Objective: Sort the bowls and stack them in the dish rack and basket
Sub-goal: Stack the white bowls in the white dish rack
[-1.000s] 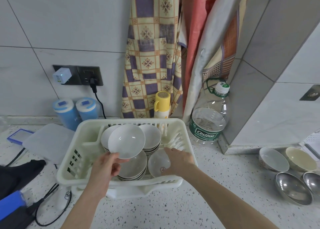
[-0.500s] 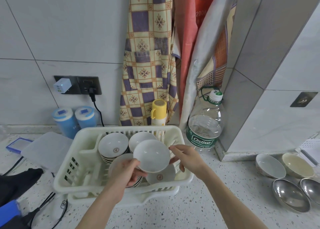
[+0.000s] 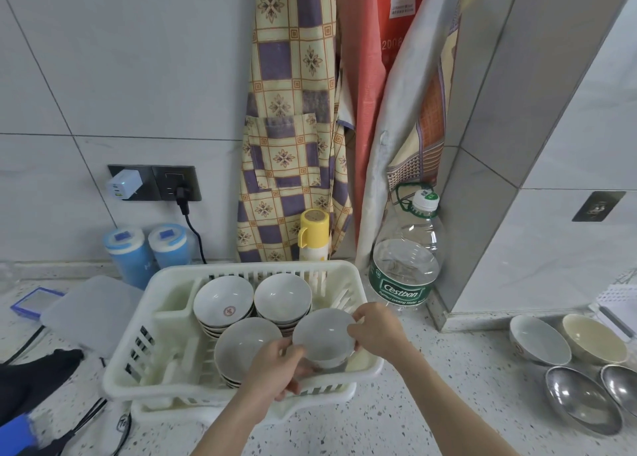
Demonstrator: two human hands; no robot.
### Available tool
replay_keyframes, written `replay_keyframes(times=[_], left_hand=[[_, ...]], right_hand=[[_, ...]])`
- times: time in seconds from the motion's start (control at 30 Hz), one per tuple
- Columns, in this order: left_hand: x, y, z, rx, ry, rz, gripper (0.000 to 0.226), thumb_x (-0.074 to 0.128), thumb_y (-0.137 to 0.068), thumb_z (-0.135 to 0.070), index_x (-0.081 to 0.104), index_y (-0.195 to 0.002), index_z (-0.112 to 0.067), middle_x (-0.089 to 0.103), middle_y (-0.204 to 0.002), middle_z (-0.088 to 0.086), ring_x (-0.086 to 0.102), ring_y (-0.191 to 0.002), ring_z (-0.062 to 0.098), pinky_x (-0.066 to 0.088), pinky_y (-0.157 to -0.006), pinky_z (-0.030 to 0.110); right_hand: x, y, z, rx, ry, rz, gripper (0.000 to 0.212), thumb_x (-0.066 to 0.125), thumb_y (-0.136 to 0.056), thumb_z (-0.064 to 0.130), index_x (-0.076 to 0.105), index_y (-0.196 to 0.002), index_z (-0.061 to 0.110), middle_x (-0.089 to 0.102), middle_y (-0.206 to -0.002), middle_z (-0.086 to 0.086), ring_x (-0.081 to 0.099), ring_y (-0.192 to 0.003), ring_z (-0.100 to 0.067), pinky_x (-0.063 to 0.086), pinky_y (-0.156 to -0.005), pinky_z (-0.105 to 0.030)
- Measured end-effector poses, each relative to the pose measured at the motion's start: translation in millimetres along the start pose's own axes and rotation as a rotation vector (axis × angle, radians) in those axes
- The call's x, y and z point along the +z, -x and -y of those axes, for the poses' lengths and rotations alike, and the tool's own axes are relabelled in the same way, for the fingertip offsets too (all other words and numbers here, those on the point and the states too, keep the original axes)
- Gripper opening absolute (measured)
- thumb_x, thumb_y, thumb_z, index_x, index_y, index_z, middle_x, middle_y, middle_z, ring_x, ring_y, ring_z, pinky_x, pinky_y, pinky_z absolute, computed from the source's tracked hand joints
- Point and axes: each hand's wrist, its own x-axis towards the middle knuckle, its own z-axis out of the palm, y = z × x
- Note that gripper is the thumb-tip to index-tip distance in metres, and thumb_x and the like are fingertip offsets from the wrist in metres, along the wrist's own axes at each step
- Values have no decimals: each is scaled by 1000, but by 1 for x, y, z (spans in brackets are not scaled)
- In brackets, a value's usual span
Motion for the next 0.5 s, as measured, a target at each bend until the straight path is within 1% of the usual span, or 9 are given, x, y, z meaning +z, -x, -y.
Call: replay_keyframes(times=[0.13, 0.2, 0.27, 0.37, 0.43, 0.5], left_hand=[[-3, 4, 4, -81, 17, 24, 16, 53, -95, -19, 65, -95, -8, 78, -74, -1, 51, -40, 13, 21, -38, 19], [-4, 5, 3, -124, 18, 43, 17, 49, -95, -17, 63, -98, -7, 79, -77, -2, 49, -40, 12, 21, -38, 18], [-5, 6, 3, -145, 2, 46, 18, 49, -95, -16, 63, -98, -7, 78, -77, -4, 47, -39, 11, 19, -38, 18], [-7, 8, 6, -160, -16, 50, 20, 49, -94, -15, 66, -96, -4, 79, -78, -5, 44, -40, 11, 17, -39, 19], [-7, 9, 7, -177, 8, 45, 20, 50, -93, -16, 67, -95, -5, 79, -80, -4, 44, -41, 12, 16, -40, 20], [-7, 10, 7, -189, 34, 21, 19, 52, -93, -17, 68, -93, -7, 79, -77, -3, 47, -40, 11, 17, -40, 20]], right_hand=[[3, 0, 6, 21, 82, 25, 32, 52, -76, 9, 71, -102, 4, 76, -73, -8, 53, -53, -14, 32, -44, -20], [7, -1, 7, 42, 98, 35, 36, 51, -75, 6, 70, -106, 2, 76, -74, -9, 52, -55, -15, 31, -45, -21], [10, -1, 8, 61, 118, 38, 40, 50, -74, 4, 68, -109, 1, 77, -83, -12, 52, -59, -16, 31, -48, -23], [13, -2, 11, 82, 172, 33, 42, 49, -74, 4, 67, -112, 3, 76, -92, -12, 51, -61, -15, 28, -47, -22], [14, -2, 11, 86, 211, 36, 43, 48, -73, 5, 66, -112, 6, 75, -98, -11, 60, -66, -16, 29, -49, -23], [16, -4, 12, 83, 250, 41, 41, 47, -73, 5, 66, -109, 8, 75, -99, -10, 68, -76, -18, 32, -51, -23]])
